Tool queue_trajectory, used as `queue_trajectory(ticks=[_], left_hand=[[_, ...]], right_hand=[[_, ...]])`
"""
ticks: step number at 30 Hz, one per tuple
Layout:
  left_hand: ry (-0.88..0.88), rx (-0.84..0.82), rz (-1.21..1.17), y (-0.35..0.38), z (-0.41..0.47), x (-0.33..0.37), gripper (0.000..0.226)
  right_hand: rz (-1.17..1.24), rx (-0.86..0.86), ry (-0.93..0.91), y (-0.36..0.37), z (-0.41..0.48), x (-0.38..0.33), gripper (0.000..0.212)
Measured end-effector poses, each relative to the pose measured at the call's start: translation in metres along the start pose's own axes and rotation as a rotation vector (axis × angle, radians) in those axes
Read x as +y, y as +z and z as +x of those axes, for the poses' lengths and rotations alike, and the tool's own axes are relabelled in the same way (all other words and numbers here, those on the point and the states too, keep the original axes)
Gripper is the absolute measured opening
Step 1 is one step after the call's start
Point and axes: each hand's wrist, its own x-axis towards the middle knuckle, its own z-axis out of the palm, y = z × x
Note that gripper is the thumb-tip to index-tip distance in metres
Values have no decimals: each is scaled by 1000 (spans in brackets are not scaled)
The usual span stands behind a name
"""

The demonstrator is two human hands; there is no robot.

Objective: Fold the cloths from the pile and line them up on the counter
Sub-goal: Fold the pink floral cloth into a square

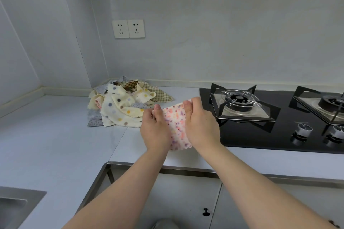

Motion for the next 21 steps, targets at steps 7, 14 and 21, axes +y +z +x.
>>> queue_trajectory(ticks=[7, 14, 21], left_hand=[[-41, -67, 57, -5, 1, -3, 47], [-221, -129, -24, -5, -8, -5, 45], [115, -82, 166, 5, -7, -2, 31]], right_hand=[[259, -1, 134, 11, -2, 7, 38], [274, 1, 140, 7, 0, 7, 38], [317, 6, 214, 11, -1, 21, 37]])
